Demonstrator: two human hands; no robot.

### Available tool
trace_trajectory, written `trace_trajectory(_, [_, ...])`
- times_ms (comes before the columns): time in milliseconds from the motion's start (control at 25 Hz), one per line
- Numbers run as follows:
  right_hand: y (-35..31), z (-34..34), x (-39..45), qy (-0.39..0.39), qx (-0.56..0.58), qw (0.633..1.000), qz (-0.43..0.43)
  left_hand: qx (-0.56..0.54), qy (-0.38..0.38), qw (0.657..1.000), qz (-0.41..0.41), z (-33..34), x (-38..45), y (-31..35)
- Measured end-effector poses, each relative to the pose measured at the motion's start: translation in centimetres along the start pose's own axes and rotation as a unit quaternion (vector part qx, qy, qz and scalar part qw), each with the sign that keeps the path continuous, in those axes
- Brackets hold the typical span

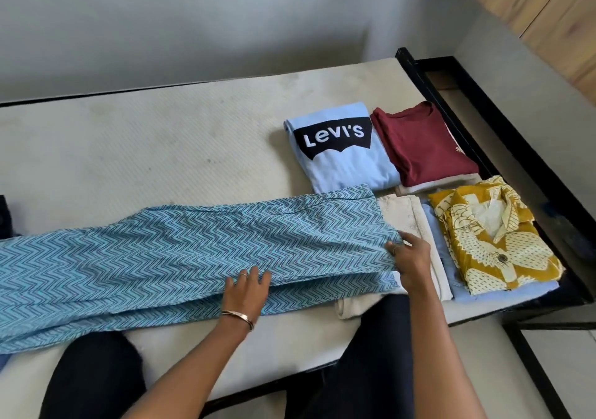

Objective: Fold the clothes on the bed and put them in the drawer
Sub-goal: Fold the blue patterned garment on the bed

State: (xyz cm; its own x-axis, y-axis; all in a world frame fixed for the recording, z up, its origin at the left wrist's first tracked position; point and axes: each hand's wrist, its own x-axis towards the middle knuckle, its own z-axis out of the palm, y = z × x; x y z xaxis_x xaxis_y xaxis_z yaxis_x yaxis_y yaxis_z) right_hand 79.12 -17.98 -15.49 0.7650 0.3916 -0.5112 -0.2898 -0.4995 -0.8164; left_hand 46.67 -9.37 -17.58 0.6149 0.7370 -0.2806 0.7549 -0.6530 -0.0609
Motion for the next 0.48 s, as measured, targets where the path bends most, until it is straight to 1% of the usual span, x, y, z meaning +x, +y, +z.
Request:
trace_trajectory(40, [0.0, -0.2, -0.2, 0.015, -0.052, 0.999, 0.005, 0.014, 0.015, 1.000, 0.013, -0.1, -0.2, -1.0])
trace_trajectory(80, [0.4, -0.3, -0.5, 0.033, -0.132, 0.991, 0.010, 0.022, 0.011, 0.999, 0.037, -0.3, -0.4, -1.8])
trace_trajectory(120, [0.4, -0.4, -1.3, 0.059, -0.227, 0.972, 0.014, 0.015, -0.021, 0.997, 0.071, -0.6, -0.5, -2.2])
trace_trajectory(160, [0.4, 0.0, -2.4, 0.095, -0.312, 0.945, 0.010, -0.016, -0.062, 0.993, 0.095, -0.7, -0.8, -2.4])
trace_trajectory(200, [0.1, 0.8, -3.8, 0.128, -0.379, 0.917, -0.007, -0.035, -0.085, 0.990, 0.108, 0.1, -1.1, -2.7])
trace_trajectory(240, [-0.3, 2.0, -5.3, 0.147, -0.416, 0.897, -0.042, -0.062, -0.121, 0.985, 0.109, 0.4, -1.7, -3.0])
trace_trajectory(280, [-0.5, 3.6, -6.5, 0.145, -0.429, 0.886, -0.098, -0.105, -0.120, 0.982, 0.103, 0.7, -2.2, -3.3])
trace_trajectory(320, [-0.3, 5.5, -7.8, 0.118, -0.425, 0.880, -0.177, -0.168, -0.087, 0.978, 0.090, 1.1, -2.7, -3.5])
trace_trajectory(360, [0.2, 7.8, -9.1, 0.060, -0.420, 0.867, -0.259, -0.242, -0.047, 0.968, 0.048, 1.1, -3.2, -4.1])
trace_trajectory(400, [1.0, 10.2, -10.5, -0.024, -0.415, 0.849, -0.328, -0.318, -0.009, 0.948, -0.016, 1.0, -3.6, -4.9])
trace_trajectory(440, [1.8, 12.5, -11.8, -0.119, -0.417, 0.821, -0.372, -0.389, 0.024, 0.916, -0.098, 0.8, -3.8, -5.9])
trace_trajectory(480, [2.8, 14.8, -13.1, -0.210, -0.434, 0.783, -0.394, -0.455, 0.055, 0.869, -0.189, 0.9, -4.0, -7.5])
